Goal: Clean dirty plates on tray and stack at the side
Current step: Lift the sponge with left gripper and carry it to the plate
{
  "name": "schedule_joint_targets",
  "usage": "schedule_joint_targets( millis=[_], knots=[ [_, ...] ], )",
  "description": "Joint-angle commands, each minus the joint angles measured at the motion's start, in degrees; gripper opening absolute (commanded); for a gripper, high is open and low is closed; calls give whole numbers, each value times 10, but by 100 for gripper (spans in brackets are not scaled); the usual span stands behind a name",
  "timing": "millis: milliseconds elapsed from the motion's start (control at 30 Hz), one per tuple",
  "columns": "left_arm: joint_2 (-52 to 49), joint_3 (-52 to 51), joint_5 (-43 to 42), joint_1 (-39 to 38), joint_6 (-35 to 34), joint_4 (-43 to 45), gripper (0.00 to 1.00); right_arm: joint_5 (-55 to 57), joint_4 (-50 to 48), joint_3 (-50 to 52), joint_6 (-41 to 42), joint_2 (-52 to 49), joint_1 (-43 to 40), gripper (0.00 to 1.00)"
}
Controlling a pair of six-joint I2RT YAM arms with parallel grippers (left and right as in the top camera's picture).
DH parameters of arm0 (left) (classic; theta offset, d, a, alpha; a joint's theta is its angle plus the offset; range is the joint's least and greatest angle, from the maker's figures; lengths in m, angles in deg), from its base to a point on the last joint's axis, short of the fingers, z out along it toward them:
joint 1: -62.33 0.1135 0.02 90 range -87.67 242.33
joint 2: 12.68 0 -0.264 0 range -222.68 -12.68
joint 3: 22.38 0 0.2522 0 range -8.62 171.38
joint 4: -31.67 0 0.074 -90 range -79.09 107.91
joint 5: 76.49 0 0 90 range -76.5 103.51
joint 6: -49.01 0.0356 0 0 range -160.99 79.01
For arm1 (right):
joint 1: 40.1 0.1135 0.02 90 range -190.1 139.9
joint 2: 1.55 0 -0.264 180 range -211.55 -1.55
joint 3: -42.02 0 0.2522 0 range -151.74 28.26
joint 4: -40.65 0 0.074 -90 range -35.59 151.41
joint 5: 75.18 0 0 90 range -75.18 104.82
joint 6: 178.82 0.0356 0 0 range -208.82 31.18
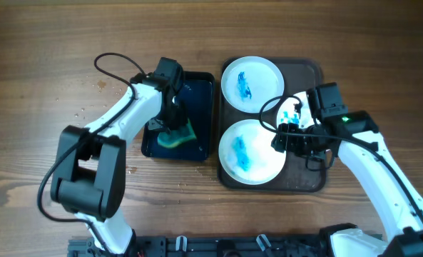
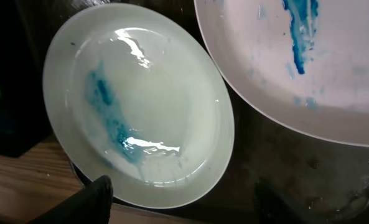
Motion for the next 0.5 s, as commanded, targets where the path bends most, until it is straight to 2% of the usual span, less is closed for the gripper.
schedule_joint_targets(
  millis=[0, 67, 133, 200, 267, 333, 467],
  knots=[
    [77, 53, -5, -9, 15, -32, 4, 9, -40, 35, -8, -32, 3, 67],
    [102, 74, -14, -14, 28, -48, 4, -10, -76, 57, -8, -50, 3, 63],
    [124, 87, -28, -24, 29, -57, 4, -37, -111, 80, -9, -70, 3, 53],
    [142, 88, -42, -37, 29, -57, 4, -47, -138, 99, -2, -87, 3, 39],
    [145, 88, -56, -50, 26, -57, 4, -44, -159, 108, 1, -103, 3, 30],
    [141, 86, -75, -62, 23, -51, 4, -19, -165, 108, 23, -110, 3, 20],
    [117, 85, -117, -87, -5, -25, 4, 95, -160, 108, 123, -111, 3, 11]
  ],
)
